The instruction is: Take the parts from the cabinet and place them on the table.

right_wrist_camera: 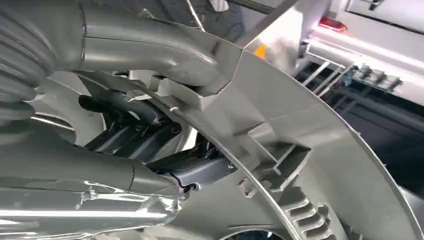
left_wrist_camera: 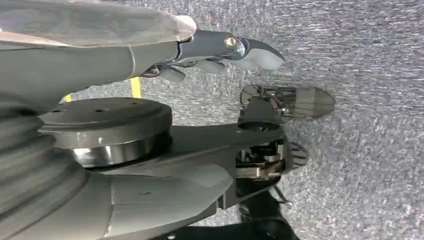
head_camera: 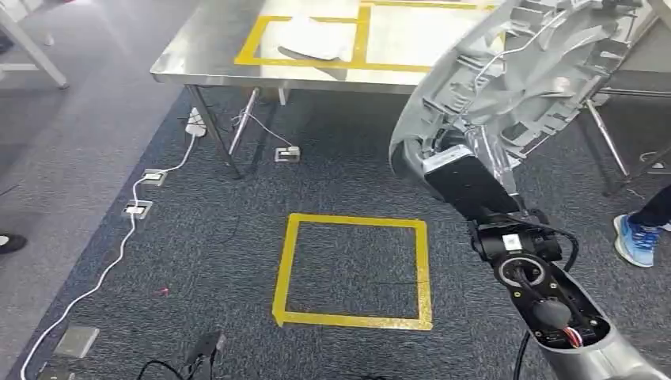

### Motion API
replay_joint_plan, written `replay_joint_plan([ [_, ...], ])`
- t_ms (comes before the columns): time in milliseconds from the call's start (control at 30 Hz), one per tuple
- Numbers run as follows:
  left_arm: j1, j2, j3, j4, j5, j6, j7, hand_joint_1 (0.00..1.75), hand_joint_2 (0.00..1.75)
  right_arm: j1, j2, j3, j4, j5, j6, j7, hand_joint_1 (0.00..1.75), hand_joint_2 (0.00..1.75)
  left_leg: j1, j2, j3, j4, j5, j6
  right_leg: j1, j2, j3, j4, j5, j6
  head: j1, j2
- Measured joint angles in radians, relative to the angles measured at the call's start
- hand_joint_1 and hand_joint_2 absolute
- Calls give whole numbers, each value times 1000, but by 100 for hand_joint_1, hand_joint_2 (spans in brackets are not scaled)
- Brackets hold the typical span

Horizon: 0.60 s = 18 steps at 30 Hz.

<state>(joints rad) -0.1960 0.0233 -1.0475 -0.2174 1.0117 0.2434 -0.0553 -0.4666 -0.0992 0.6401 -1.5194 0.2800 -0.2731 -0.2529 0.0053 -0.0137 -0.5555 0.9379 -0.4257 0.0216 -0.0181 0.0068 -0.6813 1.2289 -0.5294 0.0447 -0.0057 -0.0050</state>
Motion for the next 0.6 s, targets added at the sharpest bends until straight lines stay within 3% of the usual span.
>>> replay_joint_plan([
  [67, -1, 0, 0, 0, -2, 0, 0, 0, 175, 0, 0, 0, 4, 0, -4, 0, 175, 175, 0, -4, 27, 2, -19, -7, 0, -1, 66, -188, 129, -5, 6, 0],
  [133, -2, 0, 0, 0, -3, -1, 0, 0, 175, -1, 0, 1, 7, 3, -10, 0, 175, 175, -6, -5, 28, 9, -28, -18, 8, -2, 92, -246, 132, -10, 4, 0],
  [167, -3, 0, 0, 0, -3, -1, 0, 0, 175, -2, 0, 1, 7, 3, -11, 0, 175, 175, -5, -5, 23, 9, -29, -21, 8, -2, 96, -258, 115, -19, 8, 0],
  [200, -4, -1, 0, 0, -3, -1, 0, 0, 175, 1, 3, 1, 7, 2, -12, 1, 175, 175, -3, -4, 23, 5, -30, -24, 10, 1, 94, -256, 114, -22, 1, 0],
  [267, -4, 1, 0, 0, -3, -1, 1, 0, 175, 3, 3, -1, 9, 3, -18, 3, 175, 175, -6, -2, 26, 5, -39, -36, 2, 2, 106, -266, 111, -33, 3, 0],
  [300, -4, 1, 0, 0, -3, -1, 1, 0, 175, 3, 3, -1, 8, 3, -21, 3, 175, 175, -2, 2, 19, 35, -52, -41, 1, 3, 114, -271, 110, -37, -1, 0],
  [333, -6, 0, 0, 0, -4, -1, 1, 0, 175, 2, 4, -1, 9, 3, -24, 3, 175, 175, -1, 4, -20, 107, -83, -45, 0, 1, 117, -272, 107, -42, -8, 0],
  [400, -6, 0, 0, 0, -4, -1, 1, 0, 175, 5, 4, 0, 9, 4, -27, 2, 175, 175, 2, 5, -132, 294, -147, -54, 1, 0, 121, -272, 100, -49, -18, 0],
  [433, -4, 0, 0, 0, -4, -1, 1, 0, 175, 9, 4, 0, 10, 3, -27, 2, 175, 175, 2, 6, -175, 353, -153, -55, 2, 1, 125, -271, 96, -50, -20, 0],
  [467, -3, 0, 0, 0, -4, -1, 1, 0, 175, 13, 4, 0, 10, 3, -27, 2, 175, 175, 2, 6, -191, 356, -133, -54, 2, 2, 131, -271, 91, -50, -23, 0],
  [500, -2, 0, 0, 0, -4, -1, 2, 0, 175, 15, 4, 0, 11, 3, -27, 2, 175, 175, 2, 6, -182, 309, -87, -50, 2, 4, 139, -271, 85, -49, -26, 0],
  [567, -2, 1, 0, 0, -4, -1, 2, 0, 175, 14, 4, 0, 11, 3, -27, 3, 175, 175, 0, 6, -108, 113, 37, -37, 3, 6, 161, -272, 71, -45, -33, 0],
  [600, -2, 2, 0, 0, -4, 0, 2, 0, 175, 14, 4, 0, 11, 3, -27, 2, 175, 175, -3, 6, -79, 32, 72, -27, 3, 6, 167, -273, 63, -42, -36, 0],
])
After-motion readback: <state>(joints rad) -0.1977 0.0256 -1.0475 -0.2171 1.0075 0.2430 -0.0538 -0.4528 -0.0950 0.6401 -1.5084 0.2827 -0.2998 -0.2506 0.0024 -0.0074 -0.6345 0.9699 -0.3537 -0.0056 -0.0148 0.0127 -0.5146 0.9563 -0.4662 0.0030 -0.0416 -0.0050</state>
